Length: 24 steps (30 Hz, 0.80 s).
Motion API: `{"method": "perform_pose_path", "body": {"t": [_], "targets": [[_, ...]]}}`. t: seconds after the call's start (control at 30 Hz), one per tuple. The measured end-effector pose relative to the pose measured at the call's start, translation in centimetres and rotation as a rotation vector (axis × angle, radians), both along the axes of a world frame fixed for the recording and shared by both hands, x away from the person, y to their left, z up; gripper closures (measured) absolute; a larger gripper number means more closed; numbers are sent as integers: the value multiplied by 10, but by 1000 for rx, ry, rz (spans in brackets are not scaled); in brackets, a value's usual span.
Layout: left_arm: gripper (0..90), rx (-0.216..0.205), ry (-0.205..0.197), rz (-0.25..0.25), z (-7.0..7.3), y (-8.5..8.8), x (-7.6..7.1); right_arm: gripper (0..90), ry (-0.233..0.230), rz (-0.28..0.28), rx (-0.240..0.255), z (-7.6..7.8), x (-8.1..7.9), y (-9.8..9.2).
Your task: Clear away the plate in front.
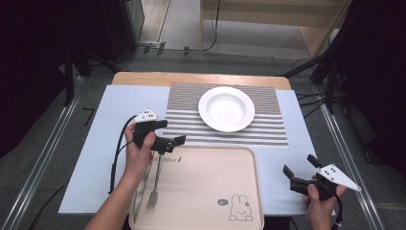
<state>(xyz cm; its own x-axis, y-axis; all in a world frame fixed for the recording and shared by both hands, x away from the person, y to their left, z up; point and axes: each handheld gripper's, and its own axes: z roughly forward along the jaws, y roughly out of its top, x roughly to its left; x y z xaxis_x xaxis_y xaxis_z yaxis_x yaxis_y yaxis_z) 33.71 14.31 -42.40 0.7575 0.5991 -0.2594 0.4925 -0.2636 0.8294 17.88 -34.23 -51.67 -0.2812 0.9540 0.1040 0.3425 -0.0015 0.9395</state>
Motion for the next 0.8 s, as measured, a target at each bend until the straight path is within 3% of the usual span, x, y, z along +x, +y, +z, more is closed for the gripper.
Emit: {"method": "perform_pose_path", "body": {"t": [0.33, 0.8], "targets": [[0, -2, 9, -4, 3, -15, 19, 0, -12, 34, -16, 0, 0, 2], [0, 15, 16, -23, 2, -36, 43, 0, -17, 24, -5, -1, -1, 2]]}}
